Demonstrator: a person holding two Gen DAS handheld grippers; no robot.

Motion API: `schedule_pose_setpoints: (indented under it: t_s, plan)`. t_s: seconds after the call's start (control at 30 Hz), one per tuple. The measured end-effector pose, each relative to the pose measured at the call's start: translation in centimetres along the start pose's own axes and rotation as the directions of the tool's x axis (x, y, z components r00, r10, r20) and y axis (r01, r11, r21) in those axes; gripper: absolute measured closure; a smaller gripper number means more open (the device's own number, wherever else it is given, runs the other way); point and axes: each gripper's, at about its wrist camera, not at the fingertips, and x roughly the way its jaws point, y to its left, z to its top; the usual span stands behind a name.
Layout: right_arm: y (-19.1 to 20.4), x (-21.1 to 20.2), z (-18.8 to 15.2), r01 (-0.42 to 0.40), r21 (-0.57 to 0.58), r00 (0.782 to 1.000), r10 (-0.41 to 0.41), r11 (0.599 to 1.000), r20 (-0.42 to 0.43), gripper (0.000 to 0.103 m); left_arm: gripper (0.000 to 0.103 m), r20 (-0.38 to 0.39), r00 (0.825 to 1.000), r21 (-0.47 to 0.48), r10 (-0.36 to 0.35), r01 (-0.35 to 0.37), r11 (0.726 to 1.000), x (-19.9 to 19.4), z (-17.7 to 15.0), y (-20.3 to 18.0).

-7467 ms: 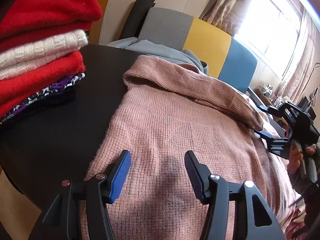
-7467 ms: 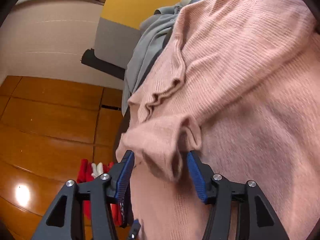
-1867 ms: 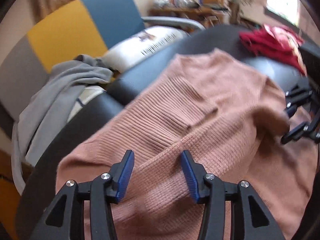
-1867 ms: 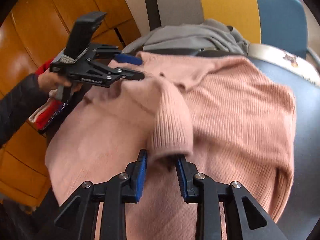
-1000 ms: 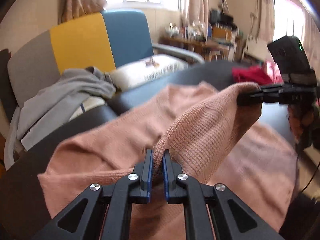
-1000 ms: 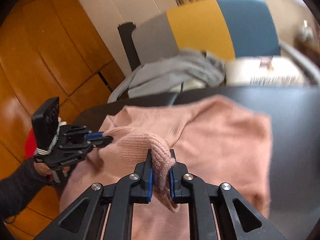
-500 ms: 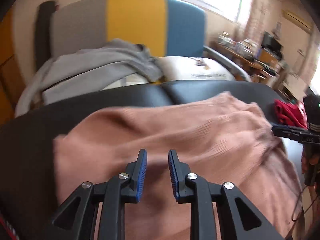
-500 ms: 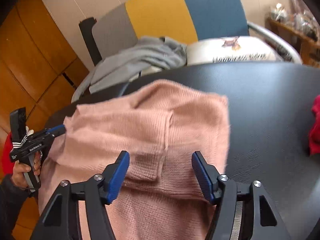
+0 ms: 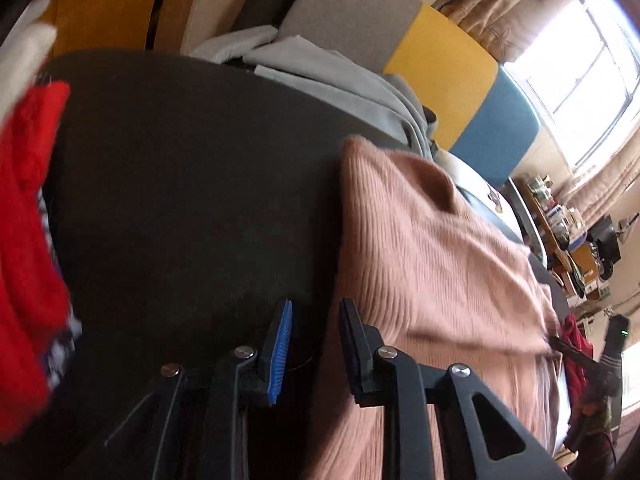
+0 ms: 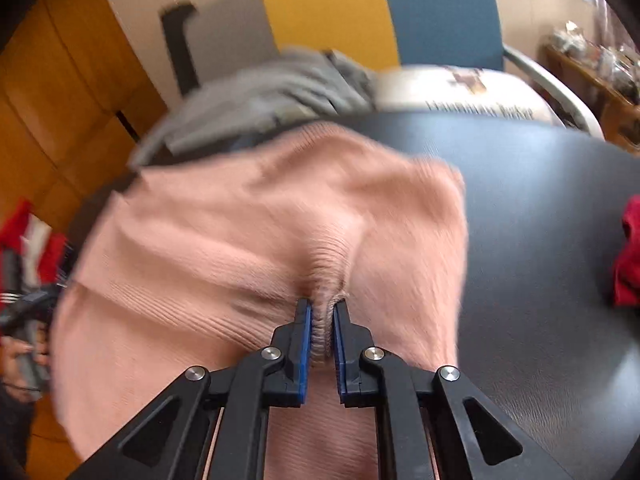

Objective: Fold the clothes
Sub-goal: 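Pinch and release the folded sweater with the right gripper to flatten it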

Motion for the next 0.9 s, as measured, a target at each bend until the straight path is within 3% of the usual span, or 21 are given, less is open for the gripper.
schedule_pose_setpoints:
  t_s: [0.1,0.2,0.3,0.43,0.53,0.63,0.73,0.83,0.9]
  plan:
    - [-0.7,-0.2,-0.2,0.016,0.035,1.000,-0.016,0.999,0.017,0.092,0.066,0.020,1.000,-0.001,-0.013,0.013,1.000,-0.8,-0.4,-0.1]
    - [-0.3,-1.1,0.5,0.016,0.033,0.999,-0.017,0.999,0.050,0.088,0.064,0.083,0.996,0.018,-0.034,0.032,0.999,-2.7,-0.1,-0.8]
    - [0.9,-1.9,0.8,0.033,-0.011,0.996,-0.032,0.999,0.081,0.081,0.063,0.100,0.990,0.136,-0.104,0.090,0.987,-5.1,-1.0,-3.0]
    - [3.0,-2.6,0.7,-0.021,-0.072,0.994,0.028,0.997,0.107,0.081,0.063,-0.020,0.993,0.145,-0.120,0.121,0.982,-2.8,-3.3,-4.6]
    - [4.7,-1.9,0.7,-0.031,-0.123,0.995,0.043,0.992,0.090,0.081,0.065,-0.090,0.980,0.082,-0.177,0.185,0.979,-0.5,-4.4,-4.9]
    - [5.4,-1.0,0.9,-0.040,-0.143,0.997,0.050,0.989,0.065,0.074,0.063,-0.046,0.972,0.022,-0.229,0.230,0.973,1.1,-4.1,-4.8]
    - [5.2,0.0,1.4,-0.033,-0.123,0.997,0.041,0.992,0.065,0.072,0.063,0.062,0.981,-0.032,-0.183,0.185,0.982,1.6,-2.7,-3.4]
    - [4.9,0.7,1.7,-0.031,-0.091,0.997,0.038,0.995,0.071,0.072,0.062,0.146,0.988,-0.084,-0.053,0.065,0.994,1.0,-2.1,-1.6]
    - [4.8,1.3,1.5,-0.036,-0.082,0.997,0.041,0.996,0.062,0.065,0.063,0.165,0.986,-0.131,-0.008,0.029,0.991,0.4,-2.5,-0.5]
